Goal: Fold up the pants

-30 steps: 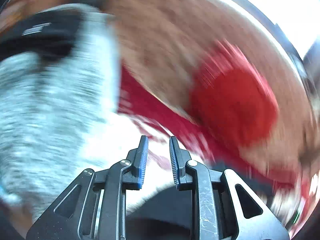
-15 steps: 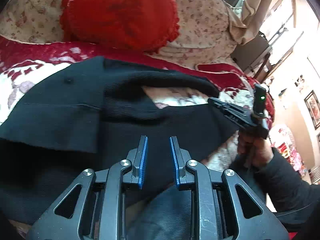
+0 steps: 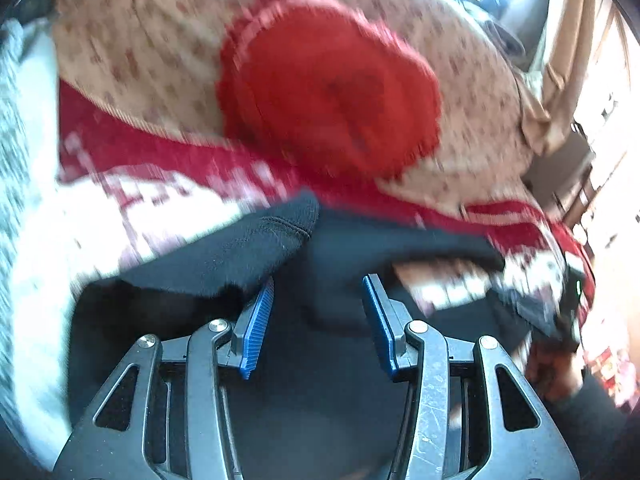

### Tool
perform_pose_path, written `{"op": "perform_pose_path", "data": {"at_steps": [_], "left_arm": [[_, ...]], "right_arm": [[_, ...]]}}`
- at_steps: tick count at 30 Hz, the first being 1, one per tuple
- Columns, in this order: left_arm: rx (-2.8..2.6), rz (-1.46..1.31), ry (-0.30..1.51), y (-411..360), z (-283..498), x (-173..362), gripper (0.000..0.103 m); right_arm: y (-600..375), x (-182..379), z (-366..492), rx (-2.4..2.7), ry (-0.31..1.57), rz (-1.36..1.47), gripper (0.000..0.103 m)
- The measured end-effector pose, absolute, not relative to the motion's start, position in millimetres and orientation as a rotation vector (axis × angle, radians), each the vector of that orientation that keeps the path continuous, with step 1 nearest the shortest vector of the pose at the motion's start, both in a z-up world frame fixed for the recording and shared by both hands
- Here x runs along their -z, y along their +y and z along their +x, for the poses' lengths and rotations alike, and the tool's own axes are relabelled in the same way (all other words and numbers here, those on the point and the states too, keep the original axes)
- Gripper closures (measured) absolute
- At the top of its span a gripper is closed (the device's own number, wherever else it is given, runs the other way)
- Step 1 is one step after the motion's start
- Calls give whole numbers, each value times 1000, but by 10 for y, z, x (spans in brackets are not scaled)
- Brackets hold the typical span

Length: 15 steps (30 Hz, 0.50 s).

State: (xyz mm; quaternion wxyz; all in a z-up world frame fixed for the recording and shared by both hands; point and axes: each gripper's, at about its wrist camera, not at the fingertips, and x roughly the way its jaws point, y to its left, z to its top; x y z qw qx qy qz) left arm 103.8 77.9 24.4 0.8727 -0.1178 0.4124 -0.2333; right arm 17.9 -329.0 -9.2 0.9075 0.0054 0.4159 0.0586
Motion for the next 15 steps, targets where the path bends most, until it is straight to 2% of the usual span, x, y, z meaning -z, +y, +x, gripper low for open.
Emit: {"op": "perform_pose_path", "data": {"at_steps": [5,11,15], "left_arm": [[198,-168,918,1054,1569,-139,58],[239,-187,898,1051,1412,-188,58],[270,-104,1008,734,1348,171,58]], "right_arm": [[-3281,105,183,-121,864,5,99],[-3274,86,170,-125,854,16,99],[-3402,-22,158,-109,808,71,99]]}}
